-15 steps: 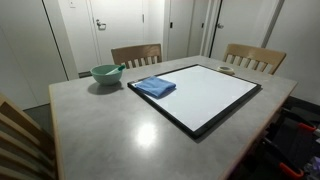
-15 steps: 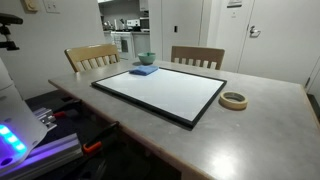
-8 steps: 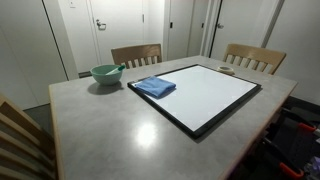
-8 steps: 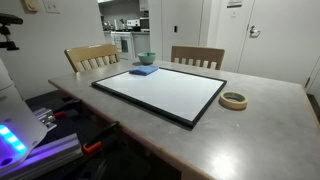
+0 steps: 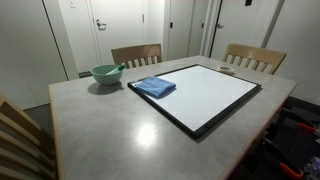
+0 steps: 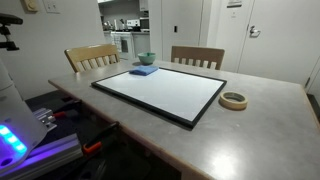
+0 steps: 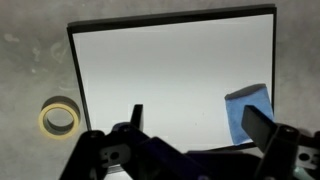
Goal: Use the blue cloth to wipe the board
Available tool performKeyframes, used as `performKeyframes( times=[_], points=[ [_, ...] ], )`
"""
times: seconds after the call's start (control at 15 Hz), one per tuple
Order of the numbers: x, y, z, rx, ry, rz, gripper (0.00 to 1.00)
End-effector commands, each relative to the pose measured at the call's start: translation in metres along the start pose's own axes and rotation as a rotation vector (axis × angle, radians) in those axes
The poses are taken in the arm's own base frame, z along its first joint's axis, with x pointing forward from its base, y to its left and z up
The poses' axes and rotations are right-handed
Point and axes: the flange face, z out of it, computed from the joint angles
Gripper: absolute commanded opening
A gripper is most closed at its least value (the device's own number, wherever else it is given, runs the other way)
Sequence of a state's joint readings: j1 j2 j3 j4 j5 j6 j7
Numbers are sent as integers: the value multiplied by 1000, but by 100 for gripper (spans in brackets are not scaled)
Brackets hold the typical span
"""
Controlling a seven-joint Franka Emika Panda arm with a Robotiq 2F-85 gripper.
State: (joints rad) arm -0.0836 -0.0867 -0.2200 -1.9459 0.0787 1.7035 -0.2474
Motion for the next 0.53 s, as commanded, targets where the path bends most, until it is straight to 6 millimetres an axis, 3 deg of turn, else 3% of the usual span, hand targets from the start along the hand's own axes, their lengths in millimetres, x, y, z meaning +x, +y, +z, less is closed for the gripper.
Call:
performKeyframes(
  times=[0.0,0.47],
  points=[
    [37,-15,13,-37,-24,-38,100],
    [79,-54,41,-57,-27,-98,100]
  ],
)
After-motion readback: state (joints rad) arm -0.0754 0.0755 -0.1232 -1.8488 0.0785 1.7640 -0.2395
